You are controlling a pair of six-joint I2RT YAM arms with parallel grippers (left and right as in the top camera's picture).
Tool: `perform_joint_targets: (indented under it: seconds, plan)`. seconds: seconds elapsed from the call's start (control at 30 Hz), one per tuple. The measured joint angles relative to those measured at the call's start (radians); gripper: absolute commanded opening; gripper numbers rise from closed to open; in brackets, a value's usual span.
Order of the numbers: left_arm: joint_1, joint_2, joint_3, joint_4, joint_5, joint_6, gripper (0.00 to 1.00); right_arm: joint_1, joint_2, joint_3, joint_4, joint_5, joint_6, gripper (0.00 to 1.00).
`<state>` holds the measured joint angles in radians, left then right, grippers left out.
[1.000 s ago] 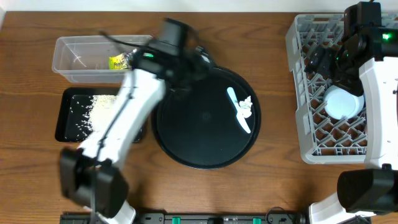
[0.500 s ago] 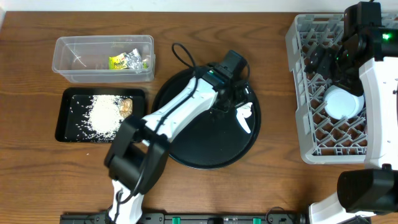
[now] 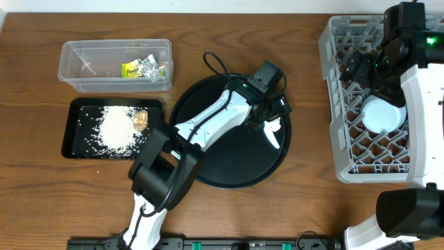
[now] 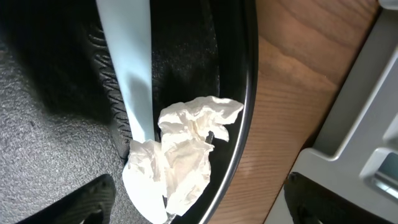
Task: Sort waste into correct bins and load items into the dishwasher rack
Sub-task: 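Move the left gripper to the white tissue on the round tray and grasp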
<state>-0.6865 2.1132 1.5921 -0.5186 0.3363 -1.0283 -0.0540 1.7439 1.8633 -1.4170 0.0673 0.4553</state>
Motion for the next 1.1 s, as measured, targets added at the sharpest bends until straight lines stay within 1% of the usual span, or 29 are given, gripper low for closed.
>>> perform_joint_targets:
  seconds: [0.33, 0.63, 0.73, 1.1]
  plan:
    - [-0.004, 0.014, 0.000, 0.002, -0.003, -0.005, 0.87, 0.000, 0.000, 0.000, 0.000, 0.000, 0.000, 0.99]
    - [-0.004, 0.056, 0.000, 0.008, -0.003, -0.022, 0.79, 0.000, 0.000, 0.000, 0.000, 0.000, 0.000, 0.99]
    - [-0.003, 0.056, 0.000, 0.007, -0.002, -0.027, 0.70, 0.000, 0.000, 0.000, 0.000, 0.000, 0.000, 0.99]
    - [-0.002, 0.055, 0.000, 0.008, -0.002, -0.023, 0.68, 0.000, 0.000, 0.000, 0.000, 0.000, 0.000, 0.99]
